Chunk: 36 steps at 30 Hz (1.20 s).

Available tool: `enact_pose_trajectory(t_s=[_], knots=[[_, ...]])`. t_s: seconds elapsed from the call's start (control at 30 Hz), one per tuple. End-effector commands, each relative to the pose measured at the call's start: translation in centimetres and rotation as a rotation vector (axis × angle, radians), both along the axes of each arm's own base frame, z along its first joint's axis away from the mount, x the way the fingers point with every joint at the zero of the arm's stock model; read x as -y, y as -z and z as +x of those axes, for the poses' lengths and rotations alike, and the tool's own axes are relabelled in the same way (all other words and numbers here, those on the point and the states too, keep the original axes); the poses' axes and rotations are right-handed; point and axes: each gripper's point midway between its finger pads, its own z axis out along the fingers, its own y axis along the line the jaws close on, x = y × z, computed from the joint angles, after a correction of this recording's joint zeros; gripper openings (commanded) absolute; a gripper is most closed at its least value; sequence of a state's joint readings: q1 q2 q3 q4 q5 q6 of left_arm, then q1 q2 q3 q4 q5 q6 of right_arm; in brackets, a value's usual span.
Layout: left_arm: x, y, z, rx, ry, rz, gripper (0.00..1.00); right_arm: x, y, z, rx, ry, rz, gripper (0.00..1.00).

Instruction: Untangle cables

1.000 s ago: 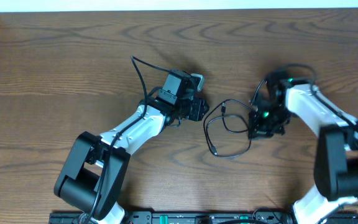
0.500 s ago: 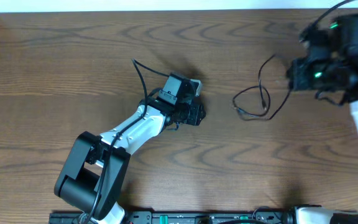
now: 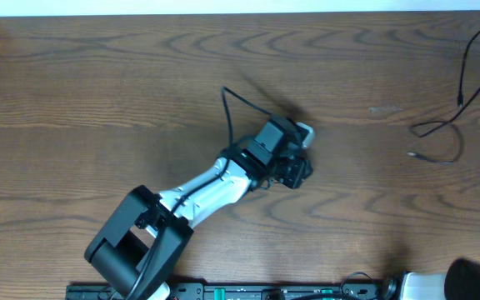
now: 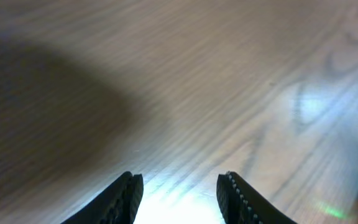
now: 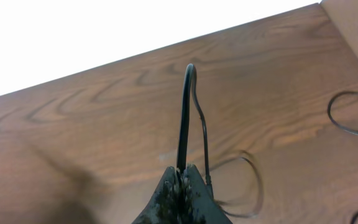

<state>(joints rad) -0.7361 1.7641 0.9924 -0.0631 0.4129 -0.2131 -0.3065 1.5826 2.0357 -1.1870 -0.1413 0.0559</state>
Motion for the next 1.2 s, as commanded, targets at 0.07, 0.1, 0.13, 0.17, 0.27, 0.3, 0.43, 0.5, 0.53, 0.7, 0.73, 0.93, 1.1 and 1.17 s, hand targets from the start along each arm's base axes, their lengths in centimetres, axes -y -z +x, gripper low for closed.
enact_pose_trajectory(t_s=[0.07,0.1,0.13,0.17,0.27,0.3,0.43,0.5,0.53,0.7,0.73,0.93,1.1,1.17], knots=[[2.3,-0.4,-2.2,0.03,0.076,-0.018,0.45,3.5,4.5,6.9,-0.035,0.038,-0.032,0.01],[2.5,-0.4,-2.6,0.029,0.086,-0.017,0.45,5.1,5.4,8.4,-0.038,0.088,-0.054,0.01],[2.6,-0.4,-2.8,0.026,0.091,-0.016,0.45,6.5,6.0,9.3,-0.042,0.138,-0.077,0.01],[2.6,-0.2,-3.1,0.02,0.097,-0.009,0.45,8.1,6.5,10.1,-0.051,0.189,-0.108,0.01],[2.3,0.3,-3.7,-0.004,0.1,0.015,0.45,13.0,6.7,11.3,-0.066,0.338,-0.226,0.01],[2.2,0.3,-3.8,-0.008,0.1,0.019,0.45,14.7,6.2,11.3,-0.059,0.387,-0.258,0.01],[2.4,0.1,-3.5,0.006,0.1,0.006,0.45,19.7,2.8,10.2,0.022,0.524,-0.315,0.01],[2.7,-0.2,-3.3,0.02,0.1,-0.009,0.45,22.8,0.6,8.6,0.096,0.607,-0.31,0.01],[2.8,-0.3,-3.2,0.022,0.1,-0.012,0.45,23.8,0.1,8.1,0.117,0.62,-0.307,0.01],[2.8,-0.3,-3.2,0.028,0.103,-0.013,0.45,27.1,2.0,7.1,0.092,0.646,-0.288,0.01],[2.8,-0.3,-3.2,0.034,0.11,-0.012,0.45,27.3,3.1,7.5,0.072,0.64,-0.278,0.01],[2.8,-0.3,-3.2,0.034,0.113,-0.011,0.45,27.0,12.4,10.6,-0.083,0.544,-0.188,0.01],[2.7,-0.2,-3.3,0.027,0.112,-0.003,0.45,26.4,21.2,11.6,-0.226,0.476,-0.06,0.01],[2.6,-0.1,-3.4,0.023,0.112,0.0,0.45,26.9,24.9,10.8,-0.299,0.501,-0.016,0.01]])
